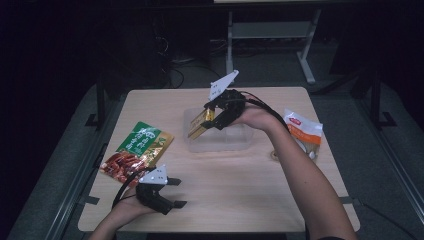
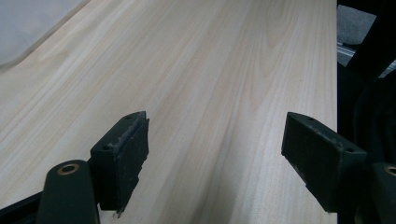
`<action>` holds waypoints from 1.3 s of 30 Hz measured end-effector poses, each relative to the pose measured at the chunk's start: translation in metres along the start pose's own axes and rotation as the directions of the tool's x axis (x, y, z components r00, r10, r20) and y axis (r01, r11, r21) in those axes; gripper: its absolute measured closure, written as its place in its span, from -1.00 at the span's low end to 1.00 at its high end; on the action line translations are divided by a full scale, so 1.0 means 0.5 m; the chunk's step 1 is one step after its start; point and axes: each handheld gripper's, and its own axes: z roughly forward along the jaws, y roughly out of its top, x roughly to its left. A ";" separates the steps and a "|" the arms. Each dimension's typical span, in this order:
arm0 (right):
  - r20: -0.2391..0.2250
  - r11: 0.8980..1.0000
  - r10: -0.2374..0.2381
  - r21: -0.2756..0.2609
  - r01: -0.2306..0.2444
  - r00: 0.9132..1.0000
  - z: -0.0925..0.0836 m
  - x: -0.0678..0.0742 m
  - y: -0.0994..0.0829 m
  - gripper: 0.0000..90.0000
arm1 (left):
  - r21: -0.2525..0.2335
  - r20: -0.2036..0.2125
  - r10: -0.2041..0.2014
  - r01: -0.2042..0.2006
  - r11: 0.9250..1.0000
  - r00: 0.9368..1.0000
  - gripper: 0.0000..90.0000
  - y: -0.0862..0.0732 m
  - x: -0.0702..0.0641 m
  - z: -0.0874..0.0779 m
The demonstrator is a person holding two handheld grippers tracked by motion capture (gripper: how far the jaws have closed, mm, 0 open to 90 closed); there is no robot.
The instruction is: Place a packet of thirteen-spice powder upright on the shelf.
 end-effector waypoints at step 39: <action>-0.019 0.998 0.012 0.065 -0.011 1.000 0.122 -0.063 0.006 -0.30 | 0.019 0.008 -0.015 0.015 1.000 1.000 -0.50 -0.015 -0.017 -0.009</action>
